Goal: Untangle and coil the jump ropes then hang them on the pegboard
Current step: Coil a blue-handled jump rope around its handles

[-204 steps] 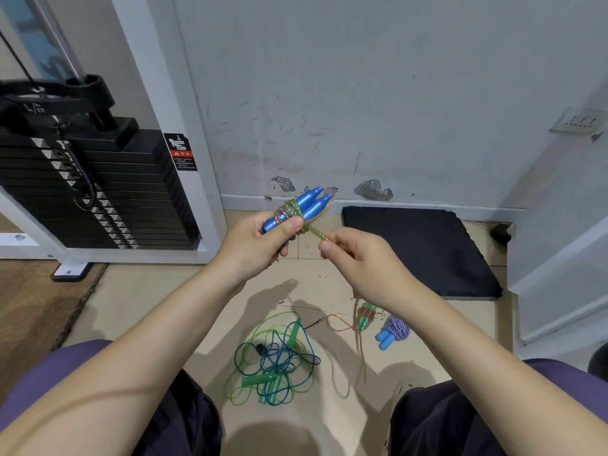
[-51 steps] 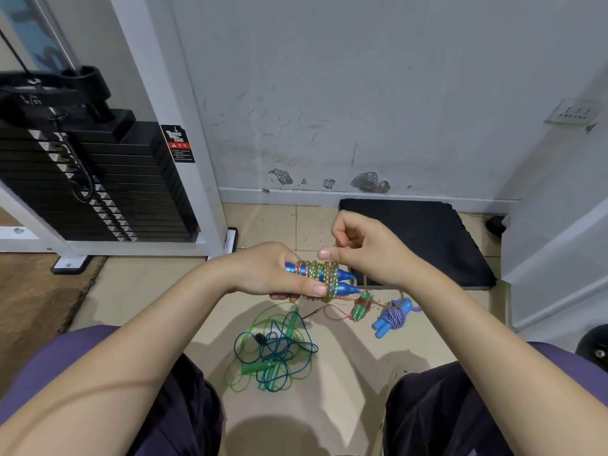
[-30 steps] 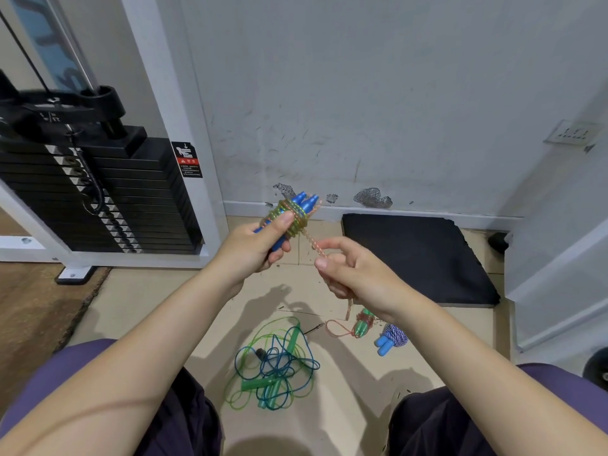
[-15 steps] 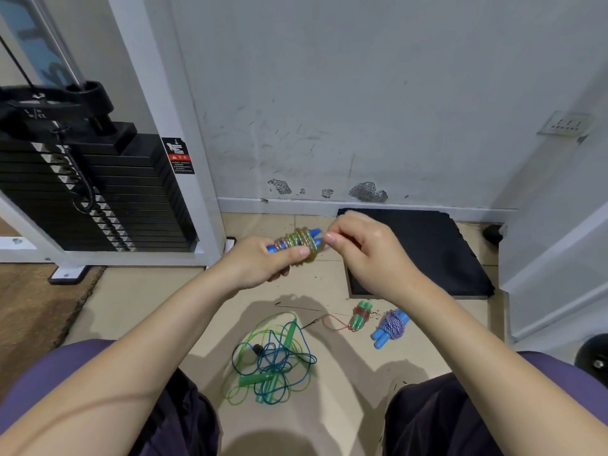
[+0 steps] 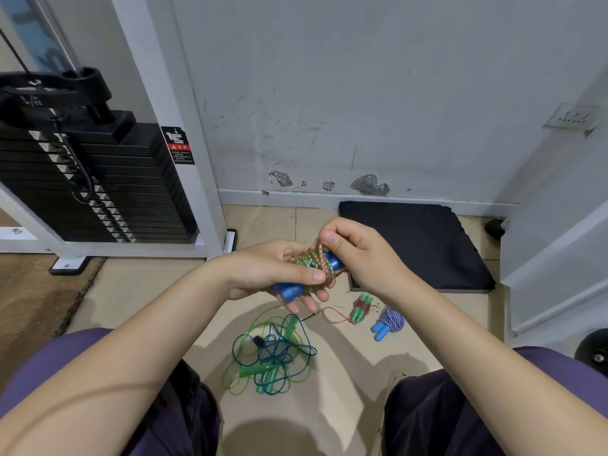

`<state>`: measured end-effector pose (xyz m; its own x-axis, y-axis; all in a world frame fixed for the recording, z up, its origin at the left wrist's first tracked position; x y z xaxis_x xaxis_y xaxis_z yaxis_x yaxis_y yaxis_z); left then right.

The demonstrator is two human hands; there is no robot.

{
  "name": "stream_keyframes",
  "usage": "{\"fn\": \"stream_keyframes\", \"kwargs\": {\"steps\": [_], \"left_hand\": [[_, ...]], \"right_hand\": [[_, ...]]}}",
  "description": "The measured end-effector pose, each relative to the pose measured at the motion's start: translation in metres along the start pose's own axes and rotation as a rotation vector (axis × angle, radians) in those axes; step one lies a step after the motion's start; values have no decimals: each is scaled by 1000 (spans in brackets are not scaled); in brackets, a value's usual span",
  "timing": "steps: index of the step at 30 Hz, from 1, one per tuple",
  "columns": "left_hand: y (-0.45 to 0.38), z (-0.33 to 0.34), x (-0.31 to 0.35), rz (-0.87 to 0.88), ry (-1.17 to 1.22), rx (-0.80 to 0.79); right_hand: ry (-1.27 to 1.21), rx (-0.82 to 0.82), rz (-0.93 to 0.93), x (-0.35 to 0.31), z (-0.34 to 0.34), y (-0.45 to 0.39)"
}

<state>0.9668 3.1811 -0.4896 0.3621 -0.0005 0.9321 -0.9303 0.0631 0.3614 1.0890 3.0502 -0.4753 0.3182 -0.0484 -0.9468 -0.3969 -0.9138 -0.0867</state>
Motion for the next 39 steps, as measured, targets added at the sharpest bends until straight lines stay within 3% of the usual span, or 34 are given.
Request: {"fn": "stream_keyframes", "kwargs": {"steps": [6, 11, 15, 28, 34, 39], "left_hand": [[-4, 4, -7, -19, 170, -118], [-7, 13, -5, 5, -5, 118], [-3, 12, -1, 41, -148, 213], [-7, 7, -4, 27, -189, 385], [-8, 9, -1, 53, -98, 379], [-7, -4, 2, 143, 92, 518]], "right_hand": [[3, -32, 24, 7, 4, -1], [79, -37, 59, 7, -4, -4], [188, 106, 99, 10, -21, -10], [-780, 26, 225, 10, -31, -9], [-901, -15, 143, 3, -27, -9], [-888, 44, 95, -3, -34, -9]]}}
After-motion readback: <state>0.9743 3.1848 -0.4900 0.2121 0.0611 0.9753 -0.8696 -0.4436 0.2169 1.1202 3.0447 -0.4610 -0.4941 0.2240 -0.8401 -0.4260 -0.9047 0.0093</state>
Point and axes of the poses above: each hand's wrist, its own y-axis away from the middle knuckle, its own z-axis out of the palm, x = y × z, the point moved 1 cm from there along -y, towards the middle knuckle, and after that the axes turned 2 degrees about -x, right-handed, at the moved point
